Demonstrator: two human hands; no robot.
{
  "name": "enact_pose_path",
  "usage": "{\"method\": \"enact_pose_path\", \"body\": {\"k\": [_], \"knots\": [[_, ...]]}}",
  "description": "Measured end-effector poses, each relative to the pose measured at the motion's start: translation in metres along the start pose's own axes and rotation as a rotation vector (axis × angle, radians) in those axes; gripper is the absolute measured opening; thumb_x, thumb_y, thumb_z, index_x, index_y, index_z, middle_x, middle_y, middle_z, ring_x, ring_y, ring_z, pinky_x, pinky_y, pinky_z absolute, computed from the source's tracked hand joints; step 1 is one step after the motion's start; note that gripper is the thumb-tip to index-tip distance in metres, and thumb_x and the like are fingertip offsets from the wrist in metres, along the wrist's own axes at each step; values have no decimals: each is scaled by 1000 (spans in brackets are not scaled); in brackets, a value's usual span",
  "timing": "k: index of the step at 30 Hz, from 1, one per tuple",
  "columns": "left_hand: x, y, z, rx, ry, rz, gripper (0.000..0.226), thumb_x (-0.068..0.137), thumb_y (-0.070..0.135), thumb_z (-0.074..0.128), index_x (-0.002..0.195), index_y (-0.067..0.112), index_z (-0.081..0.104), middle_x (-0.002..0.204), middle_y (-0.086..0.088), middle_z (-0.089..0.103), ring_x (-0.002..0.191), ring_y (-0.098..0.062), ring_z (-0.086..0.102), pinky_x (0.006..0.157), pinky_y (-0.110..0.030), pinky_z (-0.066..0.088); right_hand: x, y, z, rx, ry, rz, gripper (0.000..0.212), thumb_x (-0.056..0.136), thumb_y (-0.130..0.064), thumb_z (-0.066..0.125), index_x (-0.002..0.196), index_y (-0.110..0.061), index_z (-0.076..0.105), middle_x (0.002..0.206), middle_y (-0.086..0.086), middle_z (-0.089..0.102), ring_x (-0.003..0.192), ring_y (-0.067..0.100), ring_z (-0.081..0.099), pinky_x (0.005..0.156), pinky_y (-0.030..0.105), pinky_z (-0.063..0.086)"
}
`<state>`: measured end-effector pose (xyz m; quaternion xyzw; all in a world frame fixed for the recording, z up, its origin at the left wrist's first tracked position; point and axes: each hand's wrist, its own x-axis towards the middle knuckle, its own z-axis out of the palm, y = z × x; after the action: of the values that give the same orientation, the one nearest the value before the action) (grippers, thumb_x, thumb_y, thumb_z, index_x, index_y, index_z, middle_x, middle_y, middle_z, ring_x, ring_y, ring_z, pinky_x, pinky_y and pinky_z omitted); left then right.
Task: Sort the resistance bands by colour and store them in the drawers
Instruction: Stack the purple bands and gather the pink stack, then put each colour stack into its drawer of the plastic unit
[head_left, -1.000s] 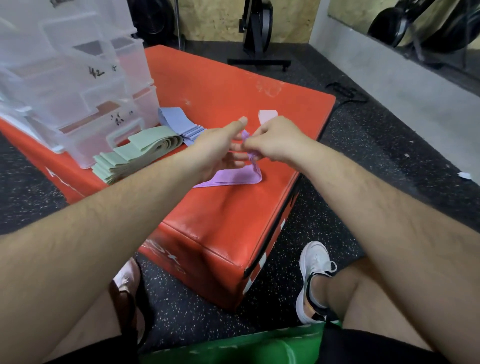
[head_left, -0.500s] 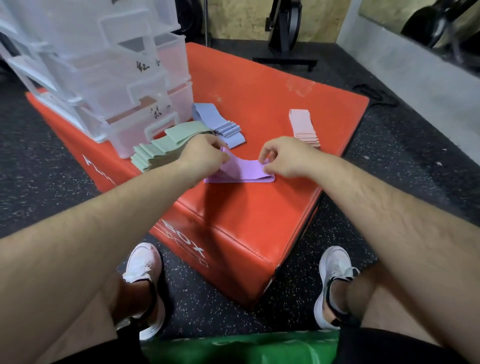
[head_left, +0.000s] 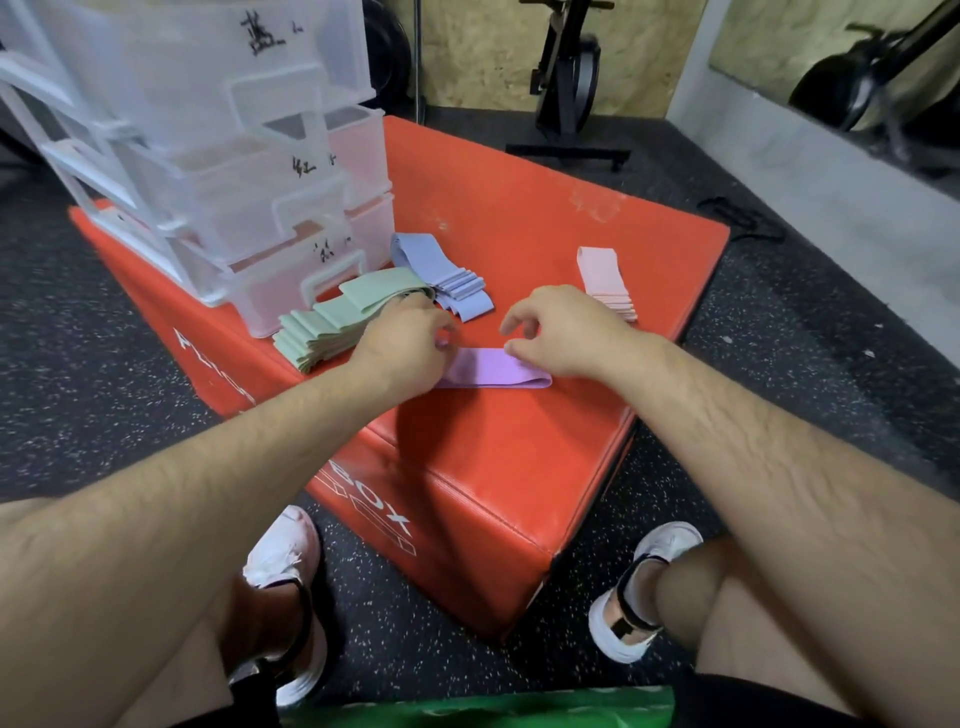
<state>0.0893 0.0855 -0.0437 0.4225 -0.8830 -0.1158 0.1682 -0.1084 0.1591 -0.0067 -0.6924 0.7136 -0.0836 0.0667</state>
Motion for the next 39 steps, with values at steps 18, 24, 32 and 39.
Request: {"method": "enact_pose_path", "body": {"k": [18, 24, 32, 39], "knots": [[-12, -74, -57, 263, -47, -200, 30, 89, 41, 56, 109, 22, 67, 114, -2, 59, 113, -31, 53, 90, -38, 40, 109, -91, 27, 152, 73, -143, 28, 91, -32, 64, 114, -17, 72, 113, 7, 65, 107, 26, 61, 91, 33, 46], [-23, -99, -55, 169, -92, -111, 43, 81, 51, 41, 103, 27, 68, 105, 6, 61, 104, -27, 57, 89, -40, 46, 123, -115, 45, 130, 57, -191, 33, 81, -45, 75, 97, -16, 72, 104, 5, 61, 101, 25, 59, 85, 37, 48], [-33, -114, -61, -15, 2, -119, 14, 77, 19, 65, 88, 11, 67, 92, -5, 63, 89, -29, 60, 80, -29, 40, 114, -130, 46, 199, 213, -189, 19, 81, -35, 61, 79, -18, 68, 83, -3, 61, 81, 22, 59, 69, 37, 48], [-52, -115, -74, -371, 73, -243, 57, 70, 31, 71, 120, 20, 46, 93, -4, 57, 79, -18, 57, 72, -28, 48, 102, -155, 60, 187, 75, -403, 33, 84, -43, 47, 78, -20, 71, 80, -3, 62, 80, 22, 59, 77, 42, 48]]}}
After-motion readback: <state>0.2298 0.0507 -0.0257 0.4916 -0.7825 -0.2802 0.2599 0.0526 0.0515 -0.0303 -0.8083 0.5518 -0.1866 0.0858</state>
